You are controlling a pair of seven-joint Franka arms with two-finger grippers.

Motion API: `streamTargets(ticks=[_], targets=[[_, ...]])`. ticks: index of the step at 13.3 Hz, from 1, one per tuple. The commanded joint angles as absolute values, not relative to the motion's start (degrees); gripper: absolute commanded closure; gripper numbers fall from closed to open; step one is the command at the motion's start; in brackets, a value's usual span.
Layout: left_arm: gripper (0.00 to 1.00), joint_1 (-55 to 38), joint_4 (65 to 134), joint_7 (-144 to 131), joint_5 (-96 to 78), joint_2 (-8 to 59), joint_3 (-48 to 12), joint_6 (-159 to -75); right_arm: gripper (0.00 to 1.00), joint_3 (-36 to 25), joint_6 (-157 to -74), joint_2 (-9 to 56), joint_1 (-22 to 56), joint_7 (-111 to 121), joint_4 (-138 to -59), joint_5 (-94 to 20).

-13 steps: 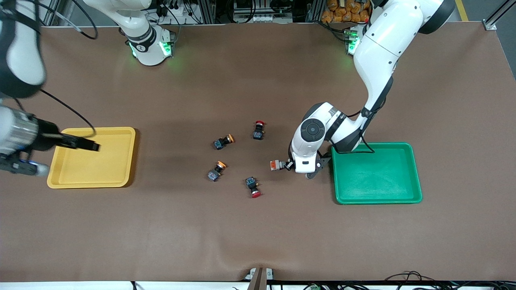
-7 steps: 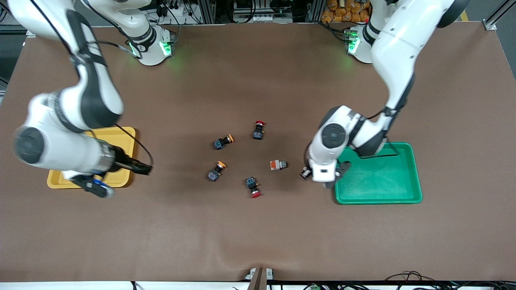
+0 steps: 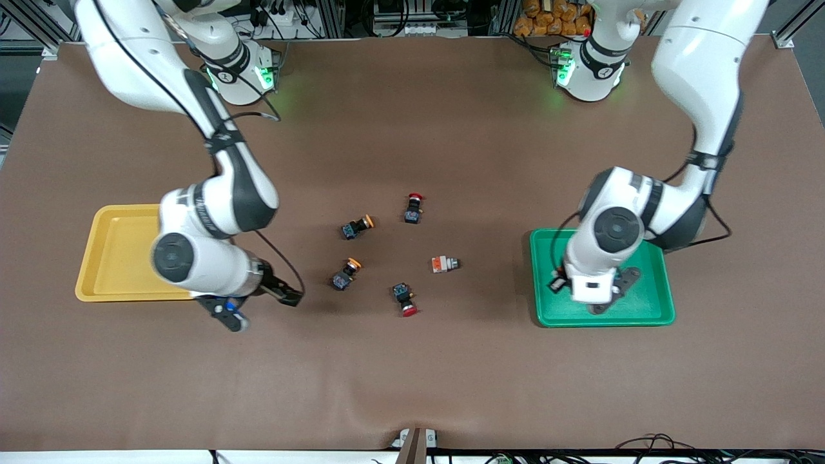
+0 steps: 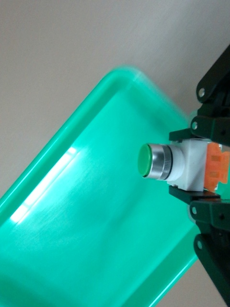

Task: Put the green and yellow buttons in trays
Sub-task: 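Place the green button in the green tray while the right gripper grasps a blue button, then carry the blue button to the yellow tray while the left gripper grasps another green button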

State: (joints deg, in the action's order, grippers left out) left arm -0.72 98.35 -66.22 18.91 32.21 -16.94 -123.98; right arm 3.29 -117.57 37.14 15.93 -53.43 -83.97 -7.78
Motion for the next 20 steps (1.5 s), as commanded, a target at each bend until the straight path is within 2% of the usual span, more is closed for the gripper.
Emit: streamTargets(ticks=[1,5,6,7,8,9,10,14,17,18,20], targets=[[1.00,5.69,102.21,-60.05,21.71,31.64,-17.67,-126.11,0.00,2.81,-117.86,38.93,19.50,-59.67,-82.97,-7.48],[1.00,11.85,104.41,-49.16,21.71,31.64,-17.67,-128.32,0.00,2.73,-119.70,40.07,19.77,-60.20,-83.32,-7.30],[0.91,13.08,104.50,-46.52,21.71,32.34,-17.67,-129.54,0.00,2.72,-121.97,41.38,20.38,-61.42,-83.32,-7.29],[0.78,13.97,104.59,-45.54,21.71,32.69,-17.67,-130.16,0.00,2.72,-124.95,42.44,20.83,-62.31,-83.41,-7.21],[0.54,14.15,104.59,-45.44,21.71,32.87,-17.67,-130.17,0.00,2.72,-127.59,44.19,21.09,-62.49,-83.41,-7.21],[0.06,14.15,104.68,-45.44,21.71,32.87,-17.67,-129.99,0.00,2.72,-130.31,45.69,21.62,-62.58,-83.41,-7.29],[0.00,14.06,104.76,-45.44,21.71,32.78,-17.75,-129.99,0.00,2.72,-132.43,46.92,22.32,-62.67,-83.41,-7.29],[0.00,13.89,103.89,-45.96,21.10,30.77,-19.50,-129.20,0.00,2.72,-132.28,47.28,23.73,-64.69,-84.72,-7.29],[0.00,13.62,100.56,-46.58,20.66,30.23,-23.54,-124.21,0.00,2.81,-132.19,47.20,23.91,-64.77,-85.86,-7.38],[0.00,13.54,99.68,-48.06,19.96,30.23,-25.64,-122.54,0.07,2.81,-131.93,47.20,23.99,-65.30,-85.96,-7.47],[0.00,11.96,99.05,-57.51,18.46,30.50,-28.20,-121.99,0.48,2.81,-129.83,47.11,23.82,-64.52,-85.87,-7.47]])
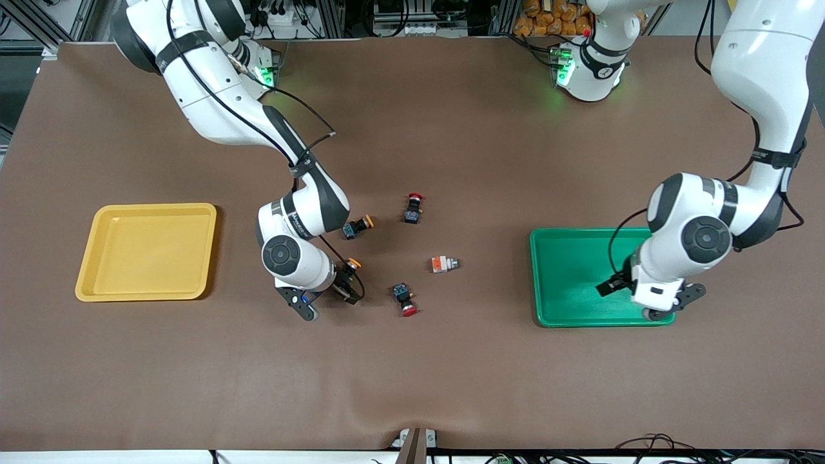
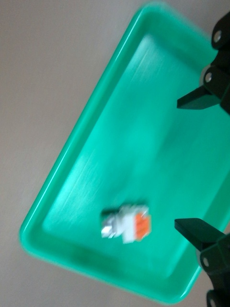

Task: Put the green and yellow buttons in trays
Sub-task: 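Carry the blue button to the yellow tray while the left gripper grasps another green button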

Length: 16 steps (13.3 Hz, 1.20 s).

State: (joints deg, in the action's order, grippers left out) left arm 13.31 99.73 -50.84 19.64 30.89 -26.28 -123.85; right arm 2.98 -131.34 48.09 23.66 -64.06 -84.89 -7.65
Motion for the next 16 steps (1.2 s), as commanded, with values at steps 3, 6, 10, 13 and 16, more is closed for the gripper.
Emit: streamTargets(ticks=[3,6,10,13,16], targets=[[0.00,4.95,97.04,-70.02,17.76,31.02,-28.83,-121.99,0.96,2.90,-128.50,46.85,23.03,-62.32,-85.61,-7.56],[0.00,-4.02,90.64,-84.23,15.64,36.02,-28.74,-121.99,1.00,3.77,-125.70,46.41,20.66,-61.96,-83.60,-8.26],[0.00,-10.53,86.05,-96.58,15.73,41.12,-28.39,-122.25,1.00,3.96,-117.19,45.09,15.66,-53.57,-80.95,-8.26],[0.00,-13.26,86.04,-106.84,15.82,42.88,-28.21,-123.83,1.00,3.87,-109.63,42.99,11.62,-44.32,-80.95,-8.17],[0.00,-16.42,85.78,-116.25,16.17,44.91,-27.17,-128.48,1.00,3.69,-100.22,40.17,6.61,-30.81,-81.30,-8.00]])
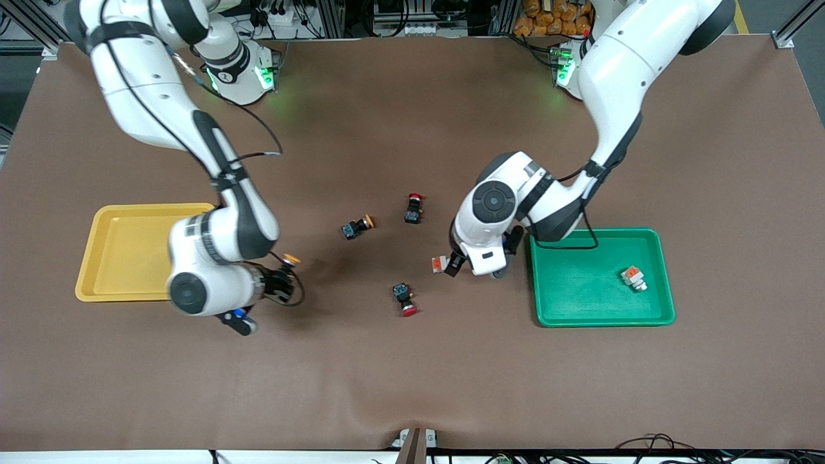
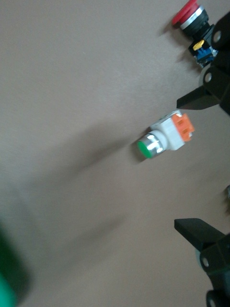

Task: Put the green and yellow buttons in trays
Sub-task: 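Carry the blue button to the yellow tray while the left gripper grasps another green button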

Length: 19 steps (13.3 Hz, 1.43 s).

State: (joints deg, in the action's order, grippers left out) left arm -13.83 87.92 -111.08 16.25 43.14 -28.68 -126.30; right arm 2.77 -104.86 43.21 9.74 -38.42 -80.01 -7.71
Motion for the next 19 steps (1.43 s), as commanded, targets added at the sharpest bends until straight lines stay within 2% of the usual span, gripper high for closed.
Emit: streamTargets(ticks=[1,3,5,11,15,17,18,19], targets=[[0.00,-19.13,85.61,-118.02,16.35,45.43,-25.33,-129.37,1.00,3.34,-98.02,39.21,5.72,-27.19,-81.56,-7.82],[0.00,-25.72,84.65,-121.27,15.74,45.79,-18.23,-130.86,1.00,3.16,-95.81,37.28,2.74,-19.90,-82.26,-7.21],[0.00,-28.73,82.80,-125.40,15.73,47.19,-14.87,-131.04,1.00,2.99,-95.98,35.60,-1.21,-7.37,-83.32,-4.24],[0.00,-28.13,82.35,-139.63,15.73,48.51,-14.59,-136.75,1.00,2.90,-96.24,35.51,-12.73,18.24,-87.71,-3.26],[0.00,-28.56,82.62,-142.11,15.73,49.57,-14.59,-136.76,1.00,2.99,-96.24,36.12,-21.07,37.04,-89.20,-2.55],[0.00,-28.30,82.62,-142.82,15.73,50.18,-14.59,-136.76,1.00,3.16,-99.12,37.52,-26.61,48.19,-90.35,-3.51],[0.00,-28.13,82.70,-142.82,15.65,50.45,-14.59,-136.76,1.00,3.16,-99.66,38.05,-26.72,51.82,-90.35,-3.60],[0.00,-28.13,82.71,-142.82,15.73,50.62,-14.59,-136.76,0.93,3.16,-100.10,38.40,-26.46,53.51,-90.26,-3.43]])
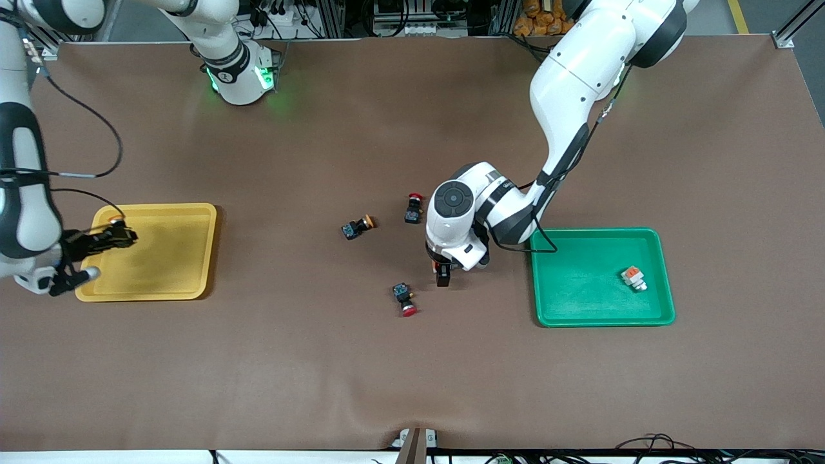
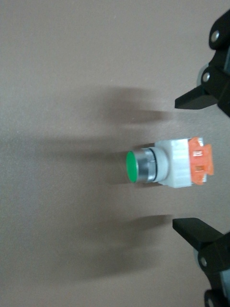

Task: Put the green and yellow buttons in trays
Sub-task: 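Release the blue button in the yellow tray while the left gripper lifts the green button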

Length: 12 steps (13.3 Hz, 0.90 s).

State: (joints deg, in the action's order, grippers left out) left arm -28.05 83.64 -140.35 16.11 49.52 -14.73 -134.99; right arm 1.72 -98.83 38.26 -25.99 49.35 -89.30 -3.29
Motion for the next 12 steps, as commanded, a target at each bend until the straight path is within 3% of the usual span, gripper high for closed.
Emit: streamTargets(ticks=[1,3,4,5,6,10,12], targets=[[0.00,-28.21,82.71,-142.65,15.73,50.80,-14.59,-136.76,0.81,3.16,-100.63,38.76,-26.19,53.53,-90.09,-3.17],[0.37,-28.04,82.71,-142.39,15.64,51.06,-14.59,-136.76,0.33,3.16,-100.63,39.64,-25.93,53.44,-89.74,-3.25],[0.60,-27.86,82.71,-141.69,16.08,51.15,-14.59,-136.84,0.00,3.16,-100.37,39.64,-25.93,53.52,-89.74,-3.34],[0.91,-27.08,82.53,-138.46,15.65,50.89,-14.68,-136.85,0.00,3.16,-100.11,39.64,-25.93,53.35,-89.74,-3.34],[1.00,-24.98,82.44,-135.21,14.34,50.54,-15.46,-136.76,0.00,3.25,-99.41,39.46,-25.75,52.74,-89.74,-3.43],[1.00,-22.25,82.53,-127.11,11.25,47.30,-16.08,-135.01,0.00,3.87,-98.79,39.11,-23.04,46.09,-89.12,-3.87],[1.00,-19.96,82.53,-121.50,11.16,44.40,-16.96,-128.18,0.00,4.13,-96.78,39.11,-22.41,42.11,-89.12,-9.46]])
